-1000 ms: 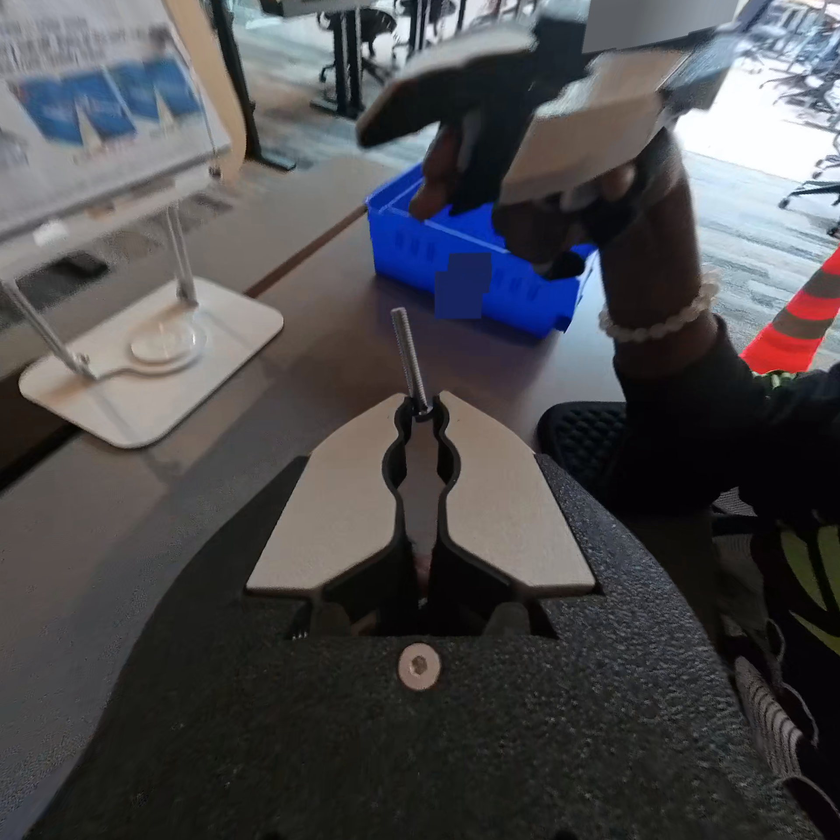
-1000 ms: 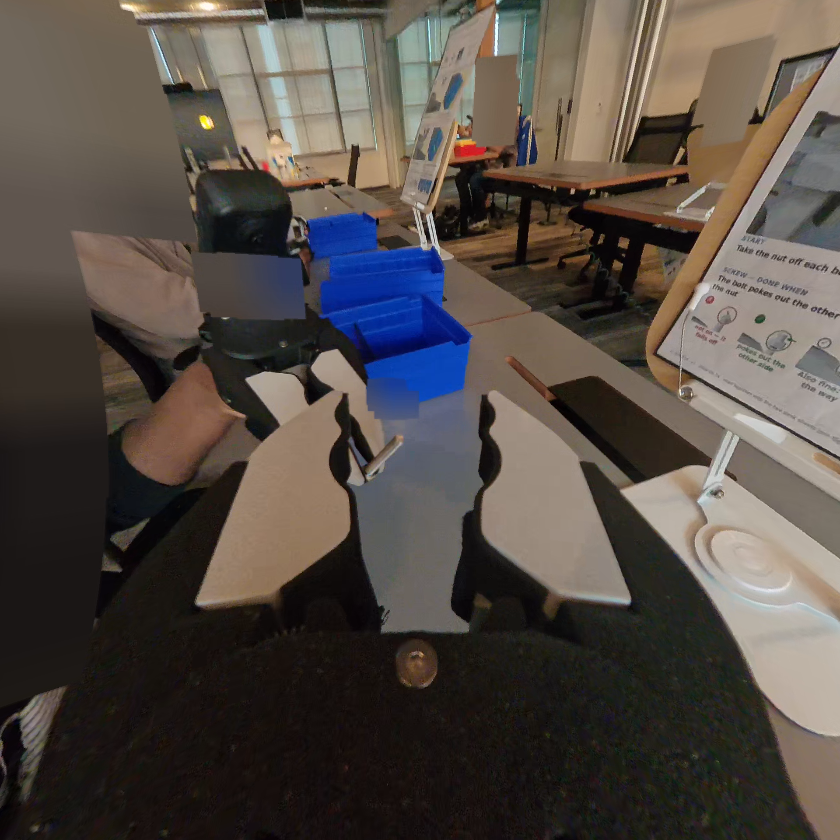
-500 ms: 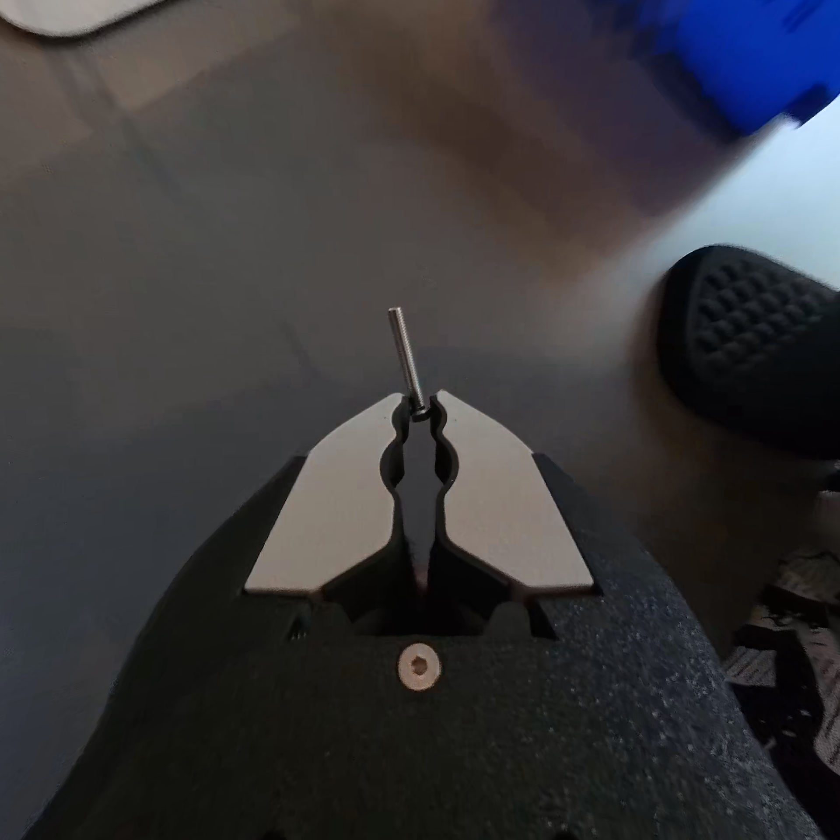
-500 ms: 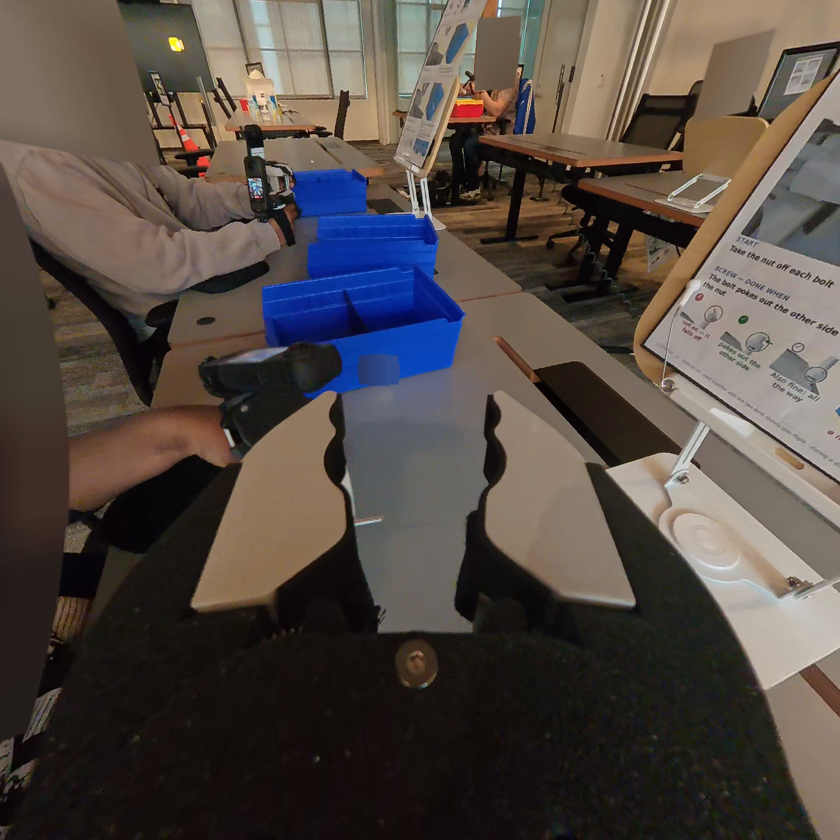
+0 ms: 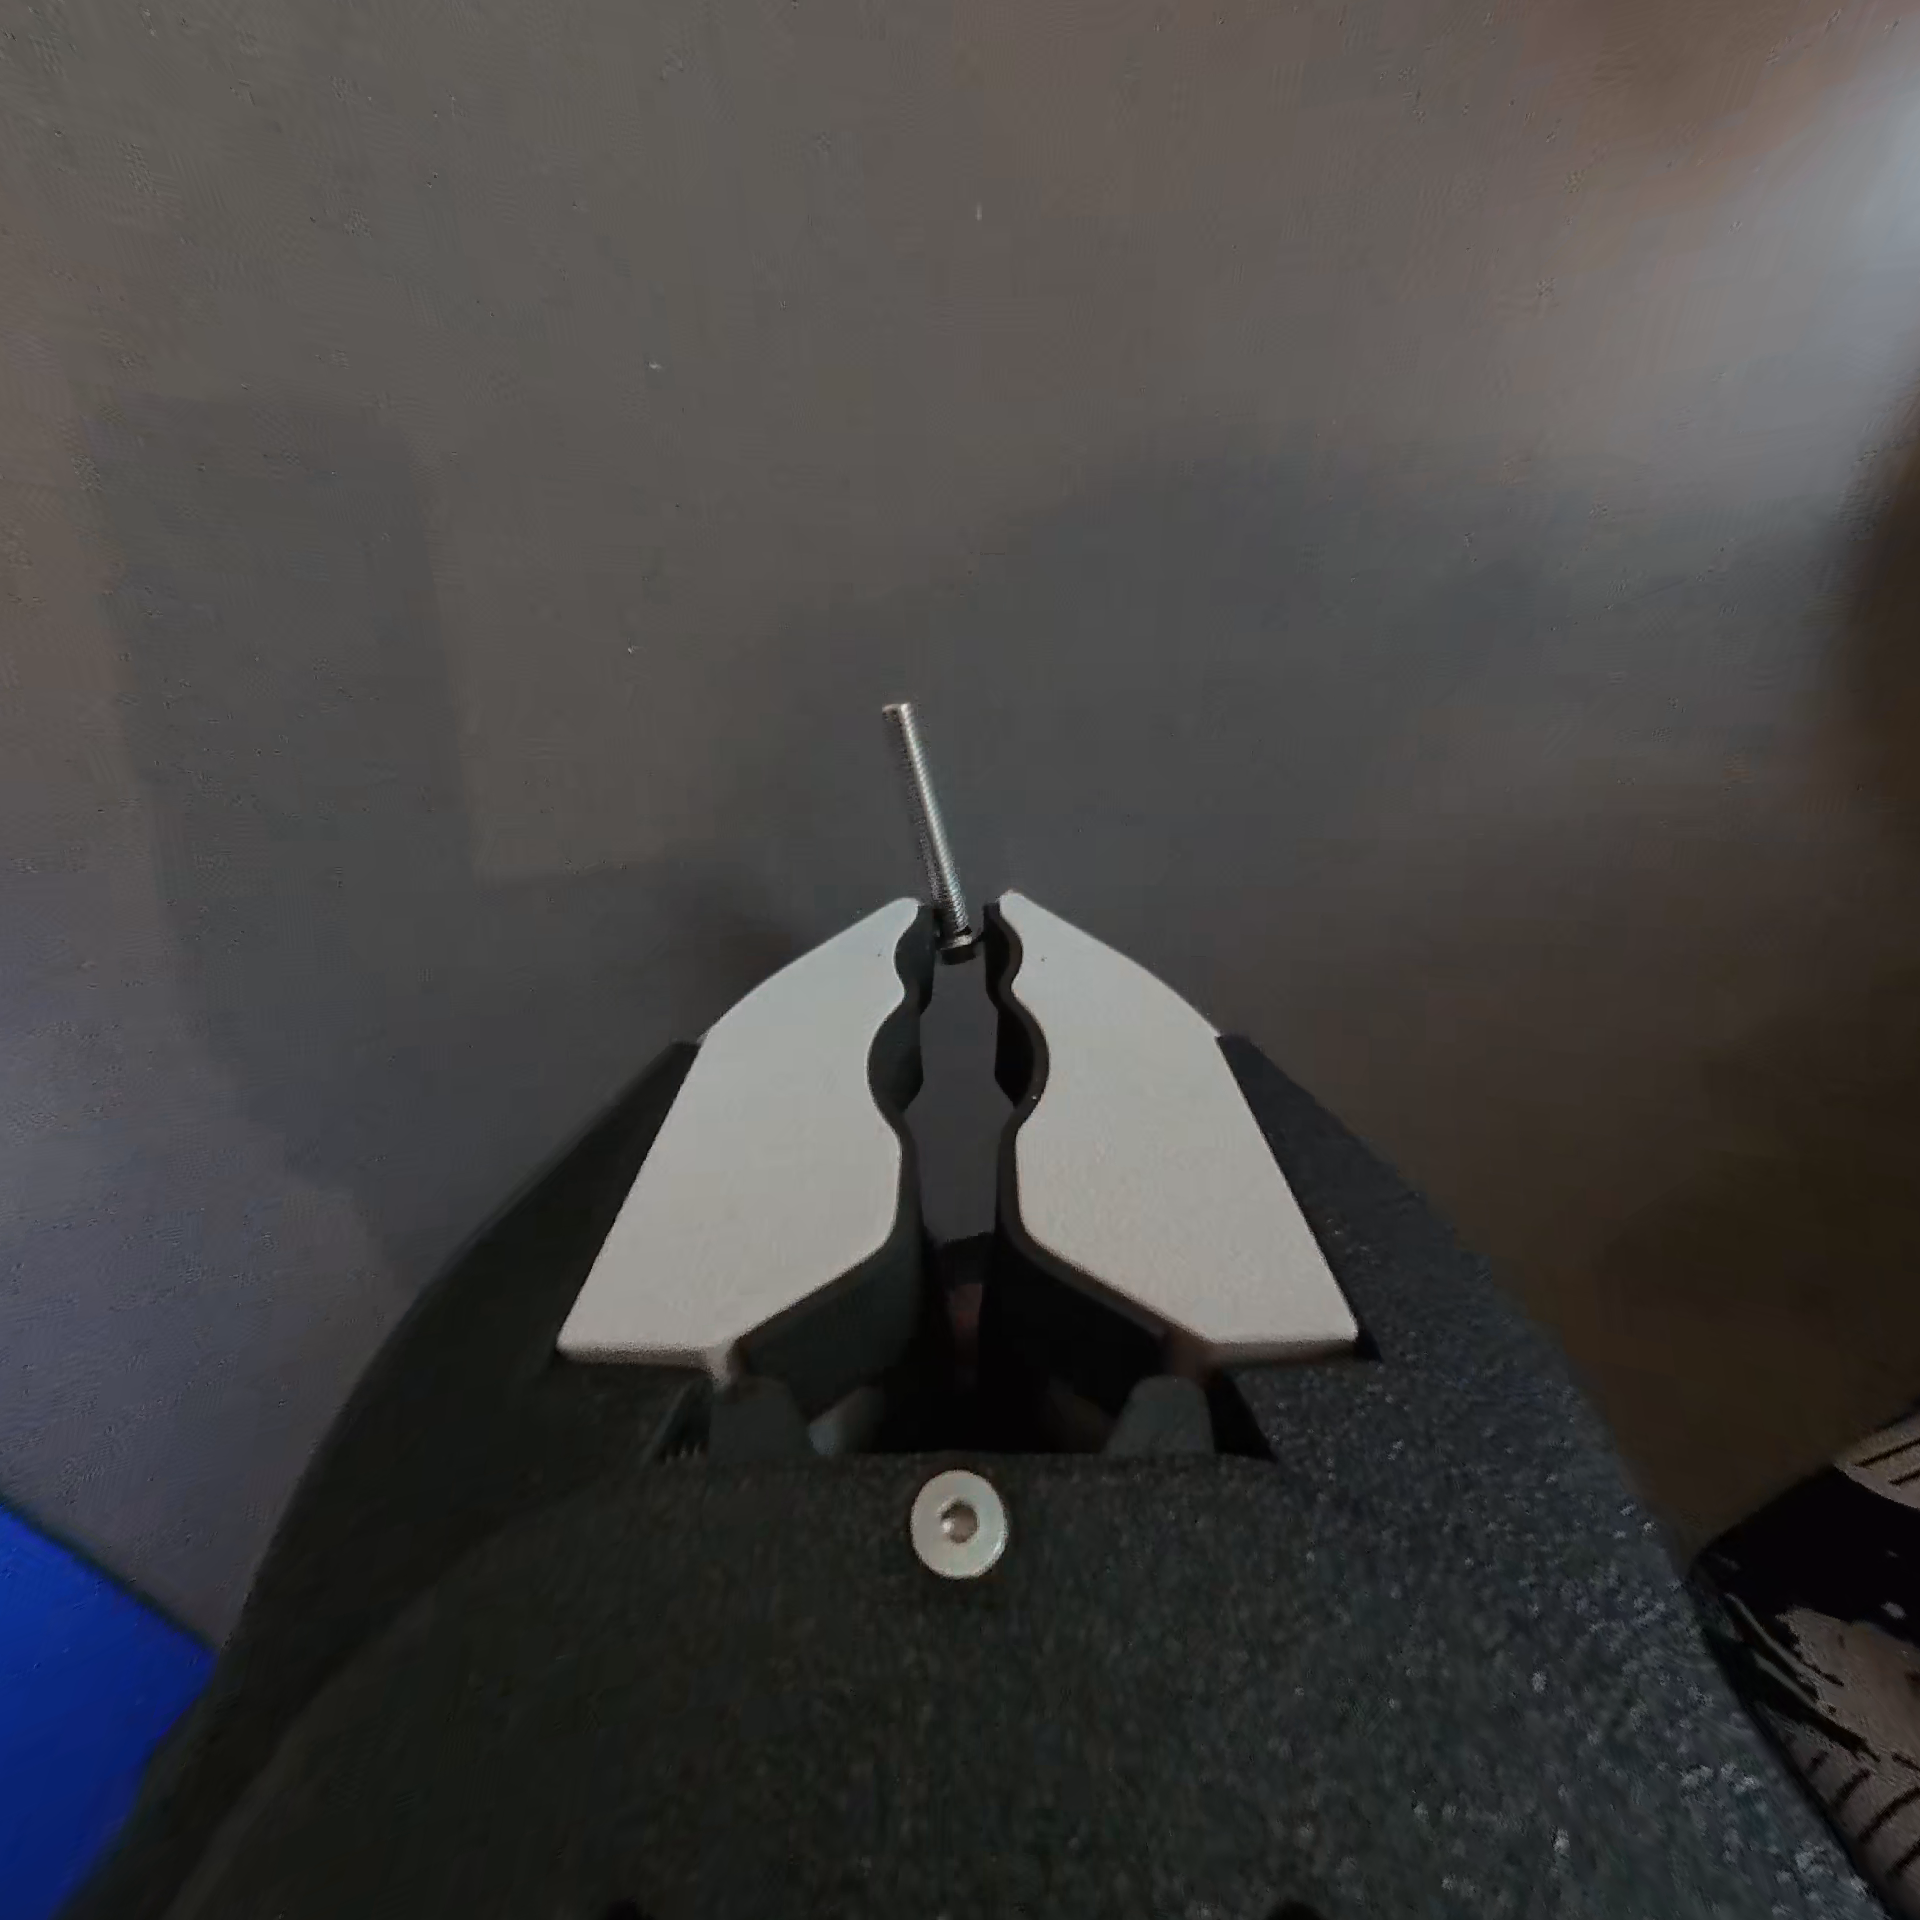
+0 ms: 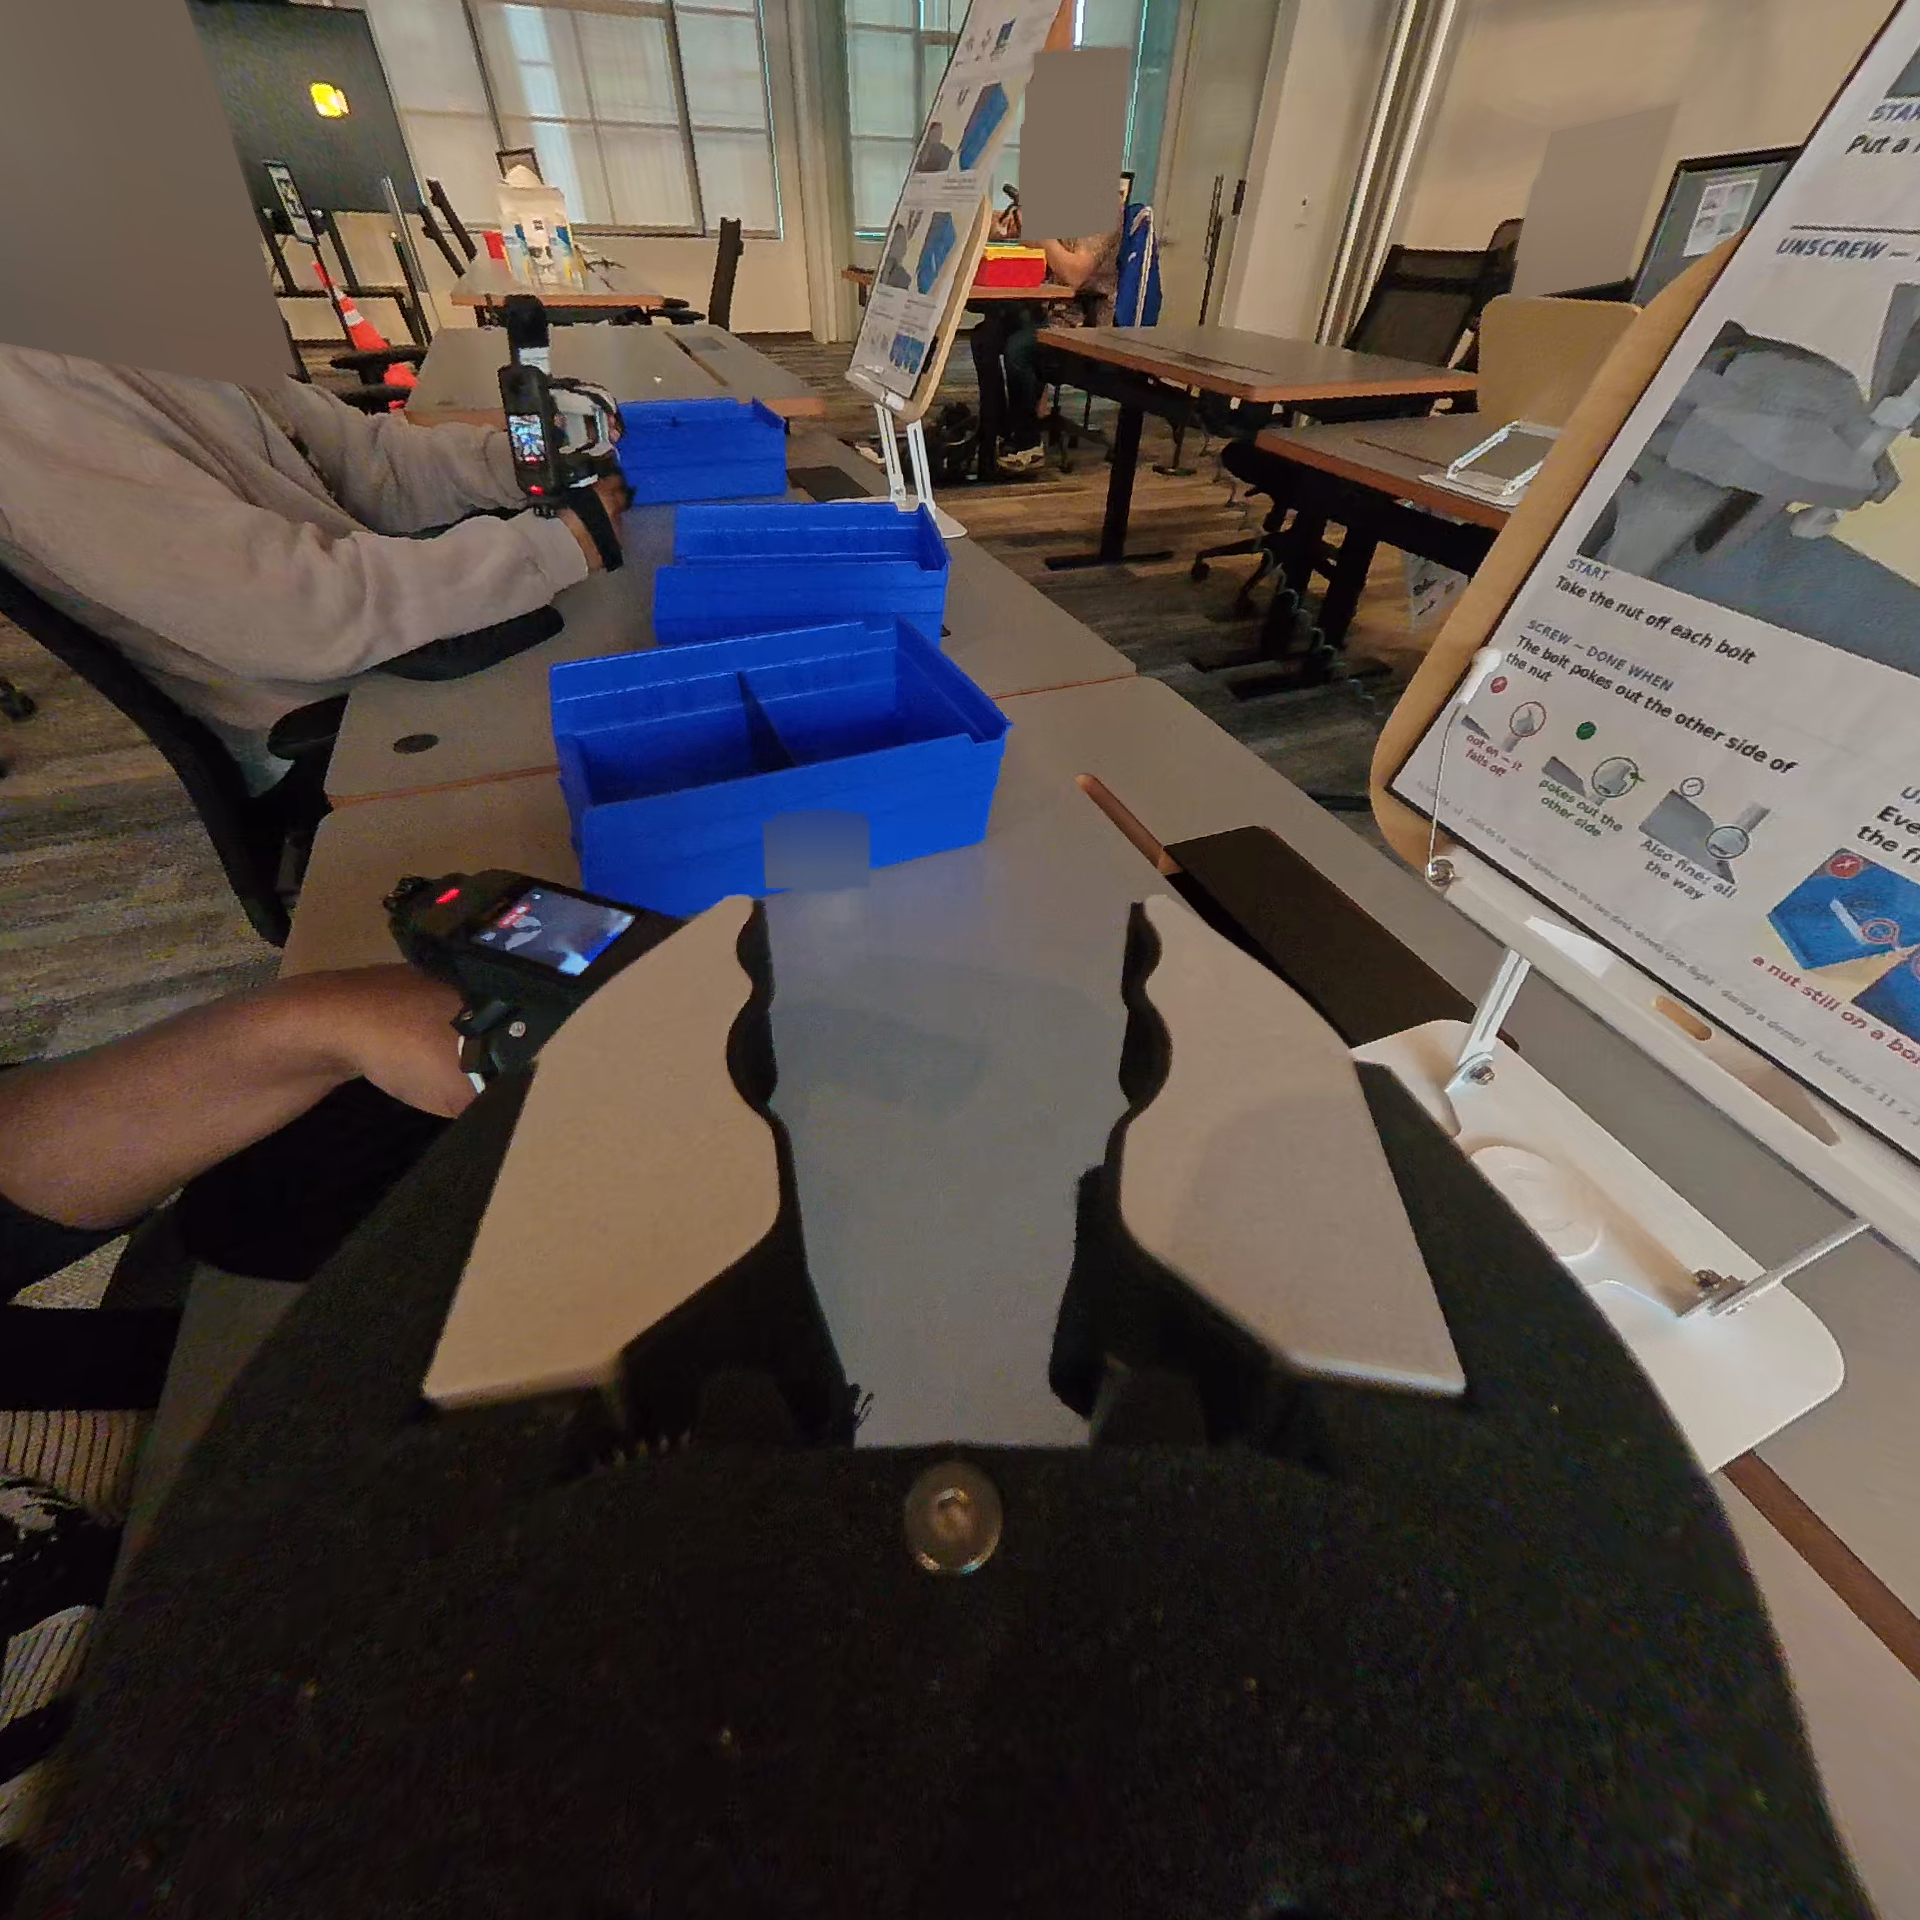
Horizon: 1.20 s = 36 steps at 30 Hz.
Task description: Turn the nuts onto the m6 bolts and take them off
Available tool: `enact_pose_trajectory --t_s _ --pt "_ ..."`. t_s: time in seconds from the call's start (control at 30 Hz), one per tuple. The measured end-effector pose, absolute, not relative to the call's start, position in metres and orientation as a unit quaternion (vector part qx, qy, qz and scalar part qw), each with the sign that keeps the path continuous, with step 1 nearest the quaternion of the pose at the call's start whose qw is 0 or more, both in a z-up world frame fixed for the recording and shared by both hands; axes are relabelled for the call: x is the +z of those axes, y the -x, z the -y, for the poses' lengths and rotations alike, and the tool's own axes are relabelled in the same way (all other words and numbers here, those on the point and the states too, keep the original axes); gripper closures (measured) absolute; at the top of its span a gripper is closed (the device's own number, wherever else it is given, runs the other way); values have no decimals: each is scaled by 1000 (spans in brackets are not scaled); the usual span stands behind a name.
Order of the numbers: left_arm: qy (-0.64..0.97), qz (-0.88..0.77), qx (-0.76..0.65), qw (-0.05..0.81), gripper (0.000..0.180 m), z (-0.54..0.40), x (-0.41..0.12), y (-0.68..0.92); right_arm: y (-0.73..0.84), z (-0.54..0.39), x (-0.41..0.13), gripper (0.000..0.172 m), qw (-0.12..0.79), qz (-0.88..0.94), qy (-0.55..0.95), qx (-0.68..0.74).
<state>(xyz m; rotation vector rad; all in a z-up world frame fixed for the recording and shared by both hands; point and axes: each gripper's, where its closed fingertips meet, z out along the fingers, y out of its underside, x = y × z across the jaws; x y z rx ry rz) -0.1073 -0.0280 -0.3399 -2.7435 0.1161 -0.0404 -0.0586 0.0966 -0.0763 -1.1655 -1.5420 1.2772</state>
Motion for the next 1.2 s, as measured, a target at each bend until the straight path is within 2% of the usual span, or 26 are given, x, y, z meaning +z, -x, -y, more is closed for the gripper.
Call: enact_pose_trajectory --t_s 0.17,0.43,0.53,0.67,0.83,0.93,1.03,1.2 --pt "983 -52 -9 175 170 32 -345 109 58 -100 -76 107 405 607 463 503" --pt "983 -52 0 176 155 32 -347 113 58 -103 -78 106 412 610 464 493" --pt "979 -51 10 199 142 30 -341 116 57 -105 -78 106 414 609 465 492" --pt "961 -43 24 273 127 25 -315 121 55 -109 -77 106 419 606 467 490" --pt "918 -9 34 395 130 47 -255 143 56 -111 -79 107 418 602 472 490" --pt "897 22 55 438 135 84 -218 175 60 -110 -84 107 414 609 474 482" --pt "892 68 105 434 140 132 -195 228 64 -106 -87 106 411 616 474 477" --pt "908 121 118 384 147 193 -190 297 63 -105 -87 105 415 618 475 469"
